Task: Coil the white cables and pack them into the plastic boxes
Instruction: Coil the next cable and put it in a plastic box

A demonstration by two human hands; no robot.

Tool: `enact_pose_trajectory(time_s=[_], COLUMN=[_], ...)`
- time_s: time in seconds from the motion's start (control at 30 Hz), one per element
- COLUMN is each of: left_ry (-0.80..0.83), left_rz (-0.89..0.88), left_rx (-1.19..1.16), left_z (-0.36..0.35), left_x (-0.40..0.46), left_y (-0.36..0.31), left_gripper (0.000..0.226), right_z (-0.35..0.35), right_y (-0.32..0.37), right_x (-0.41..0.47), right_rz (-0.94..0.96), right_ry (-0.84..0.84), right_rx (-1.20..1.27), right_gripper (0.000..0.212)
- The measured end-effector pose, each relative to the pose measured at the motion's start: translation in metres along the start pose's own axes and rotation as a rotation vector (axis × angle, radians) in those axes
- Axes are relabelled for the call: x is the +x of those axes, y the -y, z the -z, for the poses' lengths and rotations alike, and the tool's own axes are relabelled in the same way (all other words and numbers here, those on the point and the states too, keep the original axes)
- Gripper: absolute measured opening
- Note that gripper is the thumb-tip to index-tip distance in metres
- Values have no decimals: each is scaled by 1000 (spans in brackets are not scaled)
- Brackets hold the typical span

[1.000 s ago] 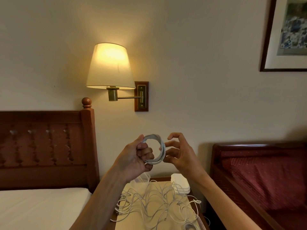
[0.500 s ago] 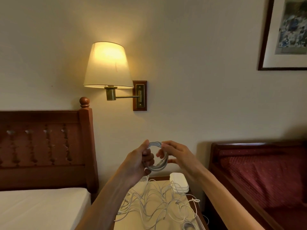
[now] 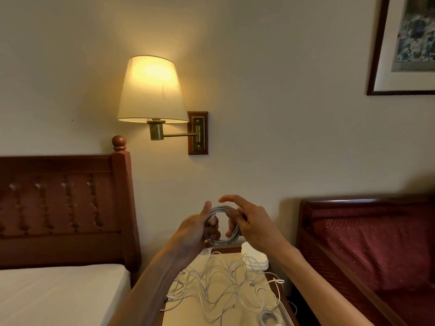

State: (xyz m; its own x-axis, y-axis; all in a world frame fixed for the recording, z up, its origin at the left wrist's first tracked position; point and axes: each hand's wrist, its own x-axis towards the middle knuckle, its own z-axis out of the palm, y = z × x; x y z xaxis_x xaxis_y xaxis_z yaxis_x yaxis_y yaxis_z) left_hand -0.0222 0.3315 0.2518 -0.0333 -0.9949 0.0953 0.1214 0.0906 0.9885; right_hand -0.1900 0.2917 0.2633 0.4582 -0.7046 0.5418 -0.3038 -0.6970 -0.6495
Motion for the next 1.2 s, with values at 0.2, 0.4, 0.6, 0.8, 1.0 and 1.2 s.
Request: enact_pose_trajectory(time_s=[0.2, 0.4, 0.6, 0.8, 1.0, 1.2], left_ry=[-27, 61, -190, -494, -538, -442], left_rz=[17, -63, -344, -831, -821, -642], left_rx=[58, 37, 260, 626, 544, 237], left_z=[0, -4, -16, -20, -18, -10], left_x=[0, -2, -5, 1, 2, -1], left_y=[1, 1, 9, 22, 22, 29], left_gripper=[54, 51, 30, 20, 8, 17], right_z=[3, 0, 0, -7, -10, -11], right_y=[1, -3, -6, -8, -15, -22], right_x=[2, 7, 10, 12, 8, -3], right_rz=[42, -37, -70, 37, -36, -102], right_ry=[65, 41, -28, -93, -124, -110], right_rx=[-48, -72, -32, -146, 48, 293], right_gripper=[21, 19, 20, 20, 18, 19])
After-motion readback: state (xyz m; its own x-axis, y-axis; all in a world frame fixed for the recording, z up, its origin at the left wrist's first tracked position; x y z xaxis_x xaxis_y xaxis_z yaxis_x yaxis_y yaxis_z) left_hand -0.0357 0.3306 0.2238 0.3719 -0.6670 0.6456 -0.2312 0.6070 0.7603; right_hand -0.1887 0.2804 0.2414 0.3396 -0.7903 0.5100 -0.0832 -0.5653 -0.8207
